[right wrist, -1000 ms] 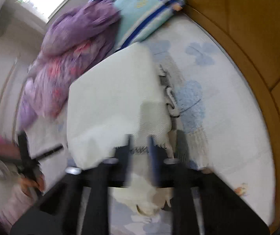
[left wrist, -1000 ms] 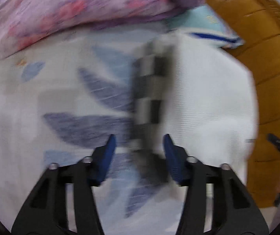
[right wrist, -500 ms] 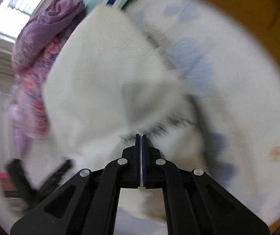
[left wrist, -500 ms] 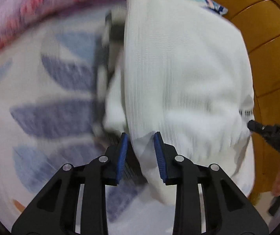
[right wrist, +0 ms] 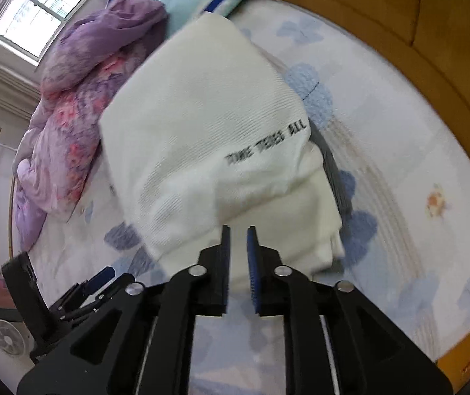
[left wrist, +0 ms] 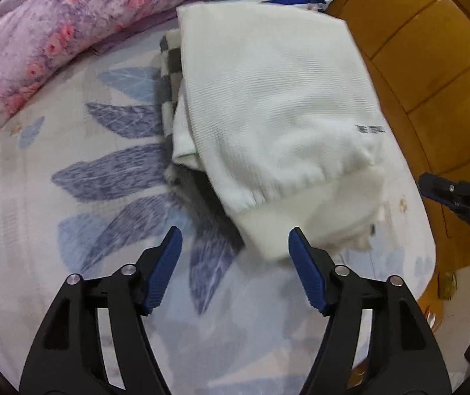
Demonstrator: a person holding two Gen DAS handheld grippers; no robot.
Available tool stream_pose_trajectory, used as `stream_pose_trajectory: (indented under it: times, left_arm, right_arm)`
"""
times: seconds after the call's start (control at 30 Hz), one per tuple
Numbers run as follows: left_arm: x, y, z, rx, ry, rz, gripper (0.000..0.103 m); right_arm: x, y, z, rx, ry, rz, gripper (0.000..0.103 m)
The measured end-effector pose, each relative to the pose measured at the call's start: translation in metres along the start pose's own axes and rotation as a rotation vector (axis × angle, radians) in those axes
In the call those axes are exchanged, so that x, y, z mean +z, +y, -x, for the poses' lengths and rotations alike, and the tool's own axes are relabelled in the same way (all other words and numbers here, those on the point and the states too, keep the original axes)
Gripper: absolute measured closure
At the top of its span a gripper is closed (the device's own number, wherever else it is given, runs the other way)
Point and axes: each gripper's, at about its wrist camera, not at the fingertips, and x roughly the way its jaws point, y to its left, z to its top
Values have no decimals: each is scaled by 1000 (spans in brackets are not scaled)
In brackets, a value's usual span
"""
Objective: Fold large clothes
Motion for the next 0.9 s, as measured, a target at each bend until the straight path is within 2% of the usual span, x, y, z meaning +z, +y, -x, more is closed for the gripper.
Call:
stream_pose_trajectory:
  times: [0.1,0.13,0.2,0.23,0.27,0.3,0.37,0.47,0.57,0.67,0.77,0.83,0.9]
  left_arm:
    - [-12,-6,43,-26,-46,-10,17]
    - [-17,-4,59,-31,-71,-11,14]
    - [-27,-6,94,-6,-115,-39,12]
    - [-33,-12,109,19,-126,-56,12]
    - [-39,-10,127,40,-138,-81,12]
    - [-42,-6,138,27,-144,-86,12]
    - [-57,5,172,-20,-167,-87,12]
    - [-80,22,216,-49,-190,-124,12]
    - [-110,39,267,-31,-242,-186,9]
    - [-143,64,315,-57,-278,-243,9]
    - [-171,92,355,-35,-302,-271,9]
    - [-188,110,382,-16,-350,-285,9]
    - [-206,128,410,56,-400,-286,9]
  right_arm:
    - [-25,28,27,-1,-35,-27,86]
    - [-42,43,45,-20,-60,-32,79]
    - [-70,57,78,-63,-117,-23,56]
    - [-75,64,84,-86,-147,-17,40]
    - [-89,77,97,-113,-187,-5,37]
    - [-101,88,108,-137,-218,5,35]
    - [-128,106,127,-178,-266,9,27]
    - [-169,137,151,-190,-329,-27,24]
    - [-212,177,168,-219,-397,-6,18]
    - [-253,220,179,-236,-446,13,13]
    - [-295,266,194,-237,-502,13,12]
    - [-322,295,206,-223,-557,8,12]
    - [-346,322,217,-236,-606,16,11]
